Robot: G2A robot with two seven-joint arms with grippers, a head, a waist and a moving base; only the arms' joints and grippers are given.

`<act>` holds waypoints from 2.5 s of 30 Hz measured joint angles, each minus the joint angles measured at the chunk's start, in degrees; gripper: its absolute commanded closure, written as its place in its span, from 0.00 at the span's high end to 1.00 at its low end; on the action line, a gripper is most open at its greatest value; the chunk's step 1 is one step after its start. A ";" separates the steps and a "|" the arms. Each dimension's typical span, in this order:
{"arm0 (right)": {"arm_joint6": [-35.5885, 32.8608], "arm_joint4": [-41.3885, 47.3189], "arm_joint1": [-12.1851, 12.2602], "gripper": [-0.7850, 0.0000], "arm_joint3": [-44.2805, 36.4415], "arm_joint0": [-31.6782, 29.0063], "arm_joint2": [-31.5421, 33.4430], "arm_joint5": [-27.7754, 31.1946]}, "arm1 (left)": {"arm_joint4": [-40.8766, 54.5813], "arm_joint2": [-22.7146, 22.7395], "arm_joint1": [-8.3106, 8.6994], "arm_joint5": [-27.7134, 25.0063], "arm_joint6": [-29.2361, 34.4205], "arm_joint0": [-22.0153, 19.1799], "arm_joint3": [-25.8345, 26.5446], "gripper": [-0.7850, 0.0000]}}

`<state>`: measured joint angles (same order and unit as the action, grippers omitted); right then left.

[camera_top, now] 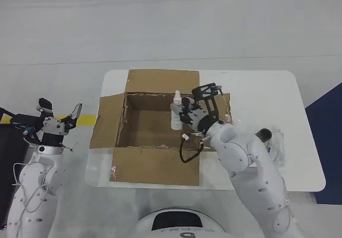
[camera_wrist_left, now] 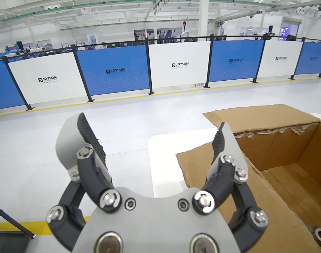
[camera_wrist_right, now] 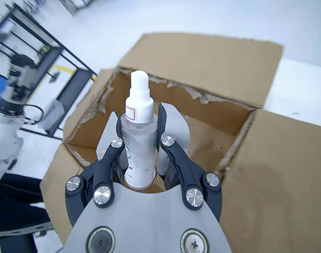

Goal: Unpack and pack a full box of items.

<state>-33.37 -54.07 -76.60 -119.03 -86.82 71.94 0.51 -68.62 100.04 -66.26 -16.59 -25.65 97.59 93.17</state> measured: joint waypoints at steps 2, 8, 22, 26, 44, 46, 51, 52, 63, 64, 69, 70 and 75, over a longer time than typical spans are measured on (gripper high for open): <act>7.12 2.68 0.68 0.00 -3.80 -7.02 5.75 5.46 | 0.00 0.00 0.00 0.00 0.00 0.00 0.00 1.00; 24.19 13.22 1.62 0.00 -6.24 -24.70 21.44 18.48 | 0.00 0.00 0.00 0.00 0.00 0.00 0.00 1.00; 11.45 28.56 3.04 0.00 7.91 -28.90 35.03 14.57 | 0.00 0.00 0.00 0.00 0.00 0.00 0.00 1.00; 1.10 24.26 3.73 0.00 11.62 -23.18 32.98 6.00 | 0.00 0.00 0.00 0.00 0.00 0.00 0.00 1.00; -8.09 20.40 4.92 0.40 21.75 -12.84 29.77 -1.73 | 0.00 0.00 0.00 0.00 0.00 0.00 0.00 1.00; -7.72 20.91 5.00 0.43 21.55 -13.14 30.07 -1.22 | 0.00 0.00 0.00 0.00 0.00 0.00 0.00 1.00; -6.18 21.97 5.19 0.64 19.05 -15.71 31.41 0.45 | 0.00 0.00 0.00 0.00 0.00 0.00 0.00 1.00; -5.90 22.21 5.22 0.65 18.48 -16.31 31.62 0.96 | 0.00 0.00 0.00 0.00 0.00 0.00 0.00 1.00; 7.11 32.57 5.13 1.00 10.05 -25.49 35.99 23.88 | 0.00 0.00 0.00 0.00 0.00 0.00 0.00 1.00; 8.71 33.79 5.09 1.00 9.83 -25.82 36.24 26.41 | 0.00 0.00 0.00 0.00 0.00 0.00 0.00 1.00; 12.80 38.26 5.16 0.91 8.98 -25.73 36.45 38.04 | 0.00 0.00 0.00 0.00 0.00 0.00 0.00 1.00; 12.46 38.51 5.23 0.93 8.62 -25.36 36.06 39.45 | 0.00 0.00 0.00 0.00 0.00 0.00 0.00 1.00; 7.11 38.51 5.78 1.00 5.95 -21.16 32.25 40.76 | 0.00 0.00 0.00 0.00 0.00 0.00 0.00 1.00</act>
<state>-26.26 -15.56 -70.82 -113.08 -107.99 104.19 41.27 -68.62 100.04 -66.26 -16.59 -25.65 97.59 93.17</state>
